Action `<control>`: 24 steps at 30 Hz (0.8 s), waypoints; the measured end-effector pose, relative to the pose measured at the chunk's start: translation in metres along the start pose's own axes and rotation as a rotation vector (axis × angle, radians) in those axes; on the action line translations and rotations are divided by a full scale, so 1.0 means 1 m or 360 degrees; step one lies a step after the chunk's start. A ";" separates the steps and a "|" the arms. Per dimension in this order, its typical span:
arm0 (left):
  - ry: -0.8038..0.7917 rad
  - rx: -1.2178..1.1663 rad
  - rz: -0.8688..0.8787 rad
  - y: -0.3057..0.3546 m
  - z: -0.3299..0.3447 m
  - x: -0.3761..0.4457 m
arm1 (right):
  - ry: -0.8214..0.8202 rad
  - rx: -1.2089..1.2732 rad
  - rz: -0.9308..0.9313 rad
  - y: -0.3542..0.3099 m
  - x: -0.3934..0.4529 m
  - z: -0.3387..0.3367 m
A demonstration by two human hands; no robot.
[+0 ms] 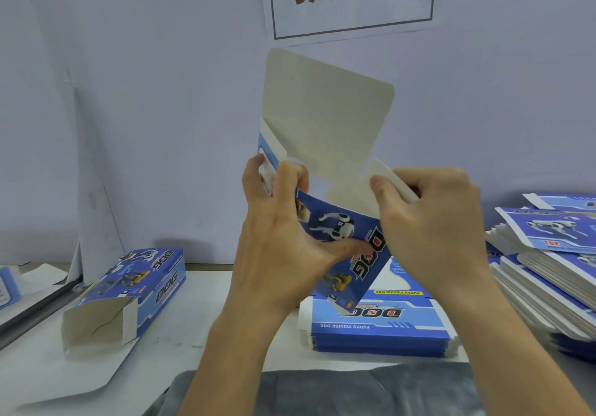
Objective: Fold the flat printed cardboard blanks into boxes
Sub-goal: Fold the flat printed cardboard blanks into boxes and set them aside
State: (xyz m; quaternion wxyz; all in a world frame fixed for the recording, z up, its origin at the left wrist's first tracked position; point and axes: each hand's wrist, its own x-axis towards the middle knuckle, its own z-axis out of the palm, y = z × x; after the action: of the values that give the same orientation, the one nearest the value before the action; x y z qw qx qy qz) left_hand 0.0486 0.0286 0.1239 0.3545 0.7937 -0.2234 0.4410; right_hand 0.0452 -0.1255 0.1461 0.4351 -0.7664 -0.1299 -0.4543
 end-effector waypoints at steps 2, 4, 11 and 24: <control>0.0034 0.0019 0.0044 0.001 0.000 0.002 | 0.0043 0.0006 0.0021 0.002 0.000 0.001; 0.0083 0.0035 0.0101 0.003 0.000 0.003 | 0.0070 0.0068 0.0063 0.004 -0.001 0.002; 0.0316 -0.0328 -0.0237 0.001 -0.025 0.012 | -0.1046 0.0740 0.0038 0.006 0.002 -0.013; 0.0070 -0.0473 -0.0111 0.012 -0.028 0.010 | -0.0693 0.0437 -0.0259 0.021 -0.010 0.009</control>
State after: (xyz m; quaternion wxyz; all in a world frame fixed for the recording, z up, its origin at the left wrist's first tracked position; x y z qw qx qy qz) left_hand 0.0303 0.0417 0.1471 0.4880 0.7299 -0.2507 0.4077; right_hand 0.0572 -0.1286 0.1248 0.4588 -0.7670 -0.3419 -0.2905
